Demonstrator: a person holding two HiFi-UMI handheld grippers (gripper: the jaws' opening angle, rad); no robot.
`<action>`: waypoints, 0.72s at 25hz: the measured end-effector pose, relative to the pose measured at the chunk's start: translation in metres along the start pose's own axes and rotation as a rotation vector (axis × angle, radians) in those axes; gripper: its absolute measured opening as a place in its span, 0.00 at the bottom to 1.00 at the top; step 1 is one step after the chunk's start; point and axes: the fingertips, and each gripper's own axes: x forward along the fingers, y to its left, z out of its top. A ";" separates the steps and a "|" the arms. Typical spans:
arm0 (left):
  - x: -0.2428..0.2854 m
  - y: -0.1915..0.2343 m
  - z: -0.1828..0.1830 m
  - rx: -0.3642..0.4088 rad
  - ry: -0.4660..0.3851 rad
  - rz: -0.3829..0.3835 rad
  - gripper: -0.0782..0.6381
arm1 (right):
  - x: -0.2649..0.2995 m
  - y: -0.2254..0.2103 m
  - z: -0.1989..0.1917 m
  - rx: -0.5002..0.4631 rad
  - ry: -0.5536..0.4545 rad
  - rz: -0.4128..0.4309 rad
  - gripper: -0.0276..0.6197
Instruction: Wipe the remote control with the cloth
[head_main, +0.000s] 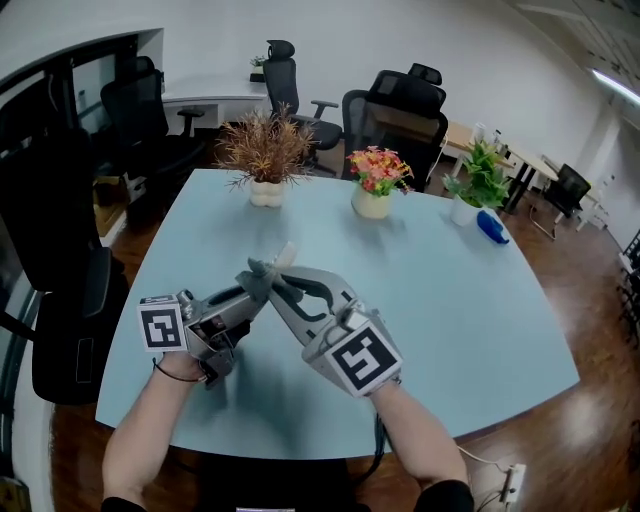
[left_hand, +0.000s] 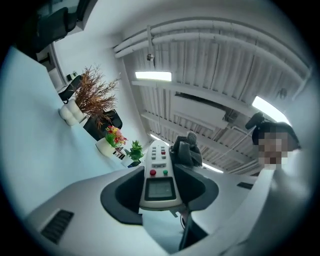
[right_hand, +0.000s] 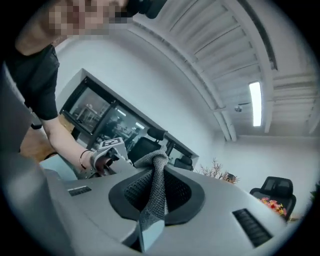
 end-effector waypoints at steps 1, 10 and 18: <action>0.001 -0.001 -0.003 0.033 0.024 0.004 0.37 | -0.003 -0.009 0.002 0.019 -0.020 -0.032 0.09; 0.004 -0.033 0.004 -0.034 -0.040 -0.191 0.37 | -0.035 -0.092 -0.035 0.165 0.055 -0.264 0.09; -0.005 -0.026 0.022 0.053 -0.133 -0.117 0.37 | 0.010 0.024 -0.045 -0.243 0.286 0.030 0.09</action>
